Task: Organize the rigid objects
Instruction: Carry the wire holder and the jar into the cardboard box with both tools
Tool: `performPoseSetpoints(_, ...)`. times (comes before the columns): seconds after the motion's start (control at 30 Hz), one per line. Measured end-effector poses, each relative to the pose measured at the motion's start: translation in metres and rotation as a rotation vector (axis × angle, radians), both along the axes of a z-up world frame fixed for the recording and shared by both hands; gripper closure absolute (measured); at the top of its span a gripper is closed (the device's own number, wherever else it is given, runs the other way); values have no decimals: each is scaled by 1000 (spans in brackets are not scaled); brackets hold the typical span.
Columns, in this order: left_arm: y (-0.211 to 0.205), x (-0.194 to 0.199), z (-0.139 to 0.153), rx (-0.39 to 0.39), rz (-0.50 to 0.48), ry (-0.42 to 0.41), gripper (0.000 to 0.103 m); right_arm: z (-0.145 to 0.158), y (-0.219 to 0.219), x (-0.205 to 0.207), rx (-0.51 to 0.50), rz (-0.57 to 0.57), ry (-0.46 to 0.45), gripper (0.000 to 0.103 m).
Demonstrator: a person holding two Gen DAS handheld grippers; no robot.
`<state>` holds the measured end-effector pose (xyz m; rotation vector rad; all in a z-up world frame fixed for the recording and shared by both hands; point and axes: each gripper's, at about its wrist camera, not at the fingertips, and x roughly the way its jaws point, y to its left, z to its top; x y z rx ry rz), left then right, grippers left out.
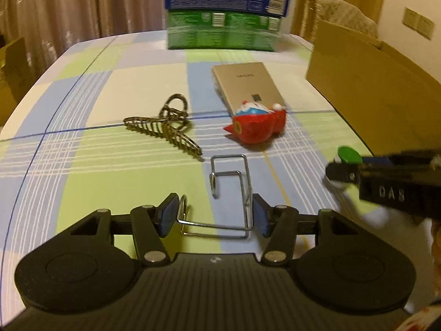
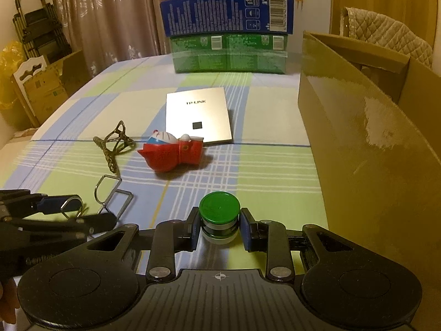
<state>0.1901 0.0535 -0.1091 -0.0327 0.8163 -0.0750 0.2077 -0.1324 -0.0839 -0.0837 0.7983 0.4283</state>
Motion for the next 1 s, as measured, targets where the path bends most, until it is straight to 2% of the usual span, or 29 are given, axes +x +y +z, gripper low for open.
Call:
performPoseSetpoints(0.3, 1, 4, -1, -4, 9, 8, 53, -3, 3, 1, -2, -4, 7, 76)
performPoseSetpoints(0.6, 2, -3, 7, -7, 8, -21, 54, -1, 5, -2, -5, 11, -6, 76)
performPoseSetpoints(1.0, -1, -11, 37, -11, 17, -67, 54, 17, 1, -19, 3, 14, -36, 77)
